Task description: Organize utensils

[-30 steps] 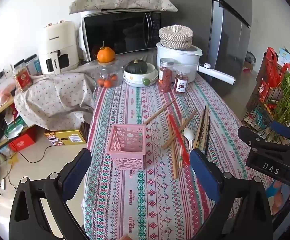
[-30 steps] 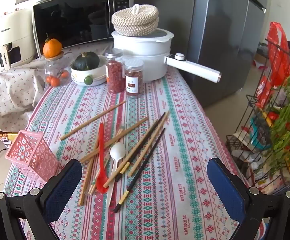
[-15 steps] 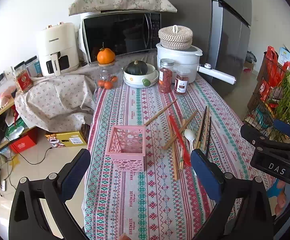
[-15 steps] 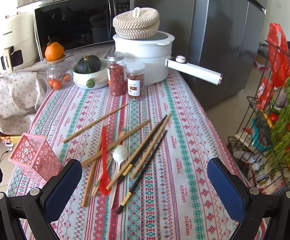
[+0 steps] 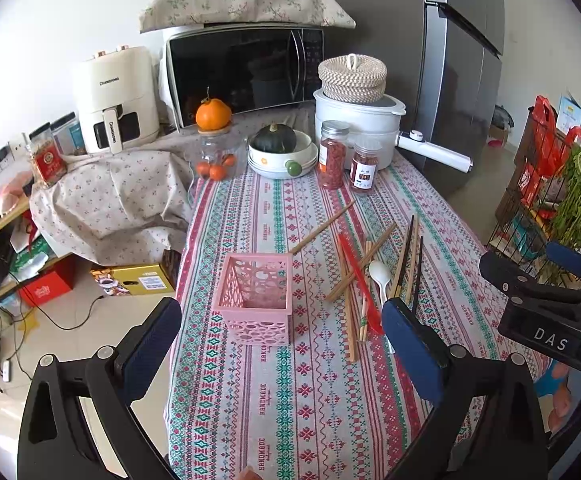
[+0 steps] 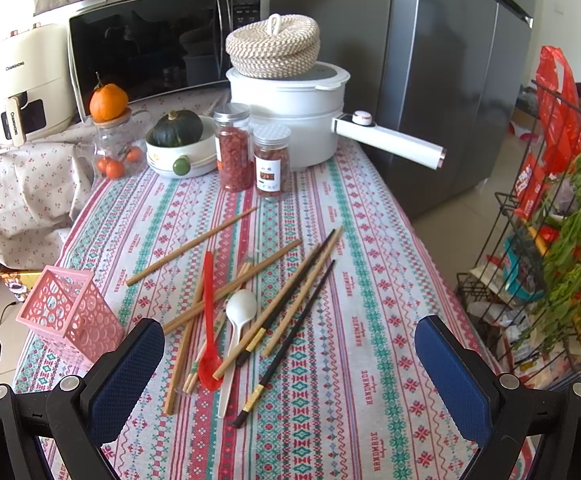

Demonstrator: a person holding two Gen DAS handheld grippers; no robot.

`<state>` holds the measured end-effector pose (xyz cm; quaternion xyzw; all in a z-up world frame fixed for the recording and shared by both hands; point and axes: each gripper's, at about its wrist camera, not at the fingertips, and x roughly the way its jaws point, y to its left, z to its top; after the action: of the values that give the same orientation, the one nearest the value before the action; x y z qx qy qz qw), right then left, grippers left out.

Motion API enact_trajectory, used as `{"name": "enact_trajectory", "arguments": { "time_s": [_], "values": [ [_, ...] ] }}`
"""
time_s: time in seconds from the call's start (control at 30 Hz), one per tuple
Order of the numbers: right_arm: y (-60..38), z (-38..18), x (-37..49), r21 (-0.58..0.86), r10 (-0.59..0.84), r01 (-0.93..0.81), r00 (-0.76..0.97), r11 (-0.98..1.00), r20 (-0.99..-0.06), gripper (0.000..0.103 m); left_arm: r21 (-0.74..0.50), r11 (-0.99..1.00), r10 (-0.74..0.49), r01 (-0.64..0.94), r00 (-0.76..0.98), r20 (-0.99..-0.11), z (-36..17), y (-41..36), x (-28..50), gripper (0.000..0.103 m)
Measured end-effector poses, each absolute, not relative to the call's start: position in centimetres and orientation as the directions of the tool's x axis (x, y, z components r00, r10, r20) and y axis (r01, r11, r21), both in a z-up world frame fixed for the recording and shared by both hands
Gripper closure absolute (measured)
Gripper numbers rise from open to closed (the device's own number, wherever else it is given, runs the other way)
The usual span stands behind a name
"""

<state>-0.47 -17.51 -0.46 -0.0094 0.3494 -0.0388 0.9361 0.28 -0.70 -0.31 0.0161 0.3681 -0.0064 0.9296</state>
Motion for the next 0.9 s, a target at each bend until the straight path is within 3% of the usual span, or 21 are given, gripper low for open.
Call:
{"name": "enact_trajectory", "arguments": {
  "time_s": [0.9],
  "values": [
    [-17.55,-0.60,-0.45,-0.043,-0.077,0.064,0.752,0.997,-0.655,0.000,0.024,0.999,-0.002,0.025,0.731,-0.683,-0.44,-0.64,0.14,0.002]
  ]
}}
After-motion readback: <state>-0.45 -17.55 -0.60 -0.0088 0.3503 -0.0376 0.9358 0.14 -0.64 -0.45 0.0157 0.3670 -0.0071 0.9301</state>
